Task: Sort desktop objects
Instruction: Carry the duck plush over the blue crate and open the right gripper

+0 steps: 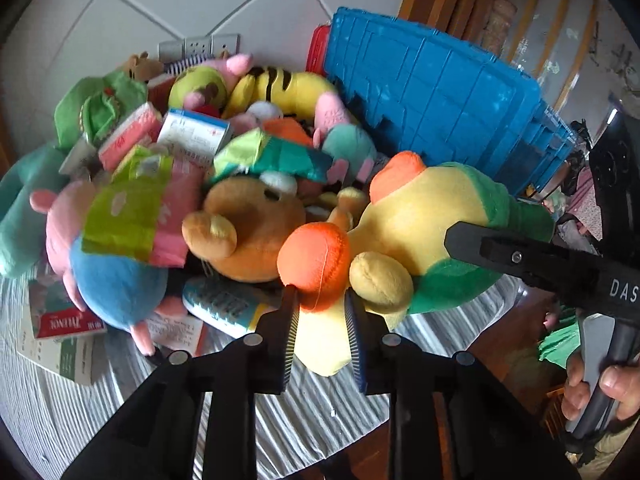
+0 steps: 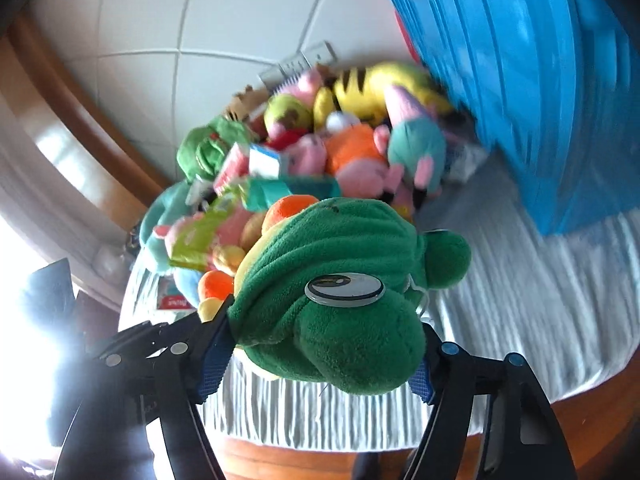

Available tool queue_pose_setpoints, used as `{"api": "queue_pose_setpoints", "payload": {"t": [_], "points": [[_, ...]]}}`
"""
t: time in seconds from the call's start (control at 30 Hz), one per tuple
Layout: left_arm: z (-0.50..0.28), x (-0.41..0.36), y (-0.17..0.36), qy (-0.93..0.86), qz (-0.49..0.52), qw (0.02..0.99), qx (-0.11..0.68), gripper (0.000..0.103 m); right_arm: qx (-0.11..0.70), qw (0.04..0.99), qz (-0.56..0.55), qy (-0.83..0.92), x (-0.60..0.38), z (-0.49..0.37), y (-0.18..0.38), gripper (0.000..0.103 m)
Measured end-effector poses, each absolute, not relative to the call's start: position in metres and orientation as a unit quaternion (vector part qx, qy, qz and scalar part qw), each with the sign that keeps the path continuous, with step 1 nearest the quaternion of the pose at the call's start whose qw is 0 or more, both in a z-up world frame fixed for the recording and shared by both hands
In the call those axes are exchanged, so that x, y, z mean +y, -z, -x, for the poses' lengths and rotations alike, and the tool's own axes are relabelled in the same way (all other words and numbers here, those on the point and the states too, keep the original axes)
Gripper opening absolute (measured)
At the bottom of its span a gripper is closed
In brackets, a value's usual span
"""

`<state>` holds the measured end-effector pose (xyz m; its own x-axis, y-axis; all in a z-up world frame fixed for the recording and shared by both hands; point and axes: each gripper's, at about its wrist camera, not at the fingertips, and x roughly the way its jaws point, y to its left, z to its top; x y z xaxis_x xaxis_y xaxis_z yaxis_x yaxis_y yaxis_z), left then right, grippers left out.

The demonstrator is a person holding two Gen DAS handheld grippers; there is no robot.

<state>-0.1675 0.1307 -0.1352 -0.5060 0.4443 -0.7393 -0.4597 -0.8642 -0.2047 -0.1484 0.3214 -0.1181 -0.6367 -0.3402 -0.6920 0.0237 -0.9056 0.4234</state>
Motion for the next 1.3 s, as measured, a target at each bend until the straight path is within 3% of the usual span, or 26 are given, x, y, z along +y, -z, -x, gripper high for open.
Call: {"api": "queue_pose_setpoints", "payload": {"t": [0.4,0.73,0.93,1.3], "points": [[0.176,0.155,-0.017,-0.912,0.268,0.309,0.04,0.023,-0.143,0.081,-0.262,0.951,0.334,0.13,-0.034,0.072],[0.227,0.281,-0.12,-0.912,0.229,0.336,0.055,0.023,-0.106,0.038,-0.204,0.972,0.438,0.157,-0.127,0.072],[0.287,0.419,-0.121,-0.9,0.273,0.327,0.095,0.023,-0.099,0.023,-0.256,0.961,0.543,0.222,-0.12,0.072],[0.399,0.586,-0.03,-0.843,0.451,0.258,0.14,0.023,-0.098,0.025,-0.379,0.92,0.704,0.355,-0.059,0.072]]}}
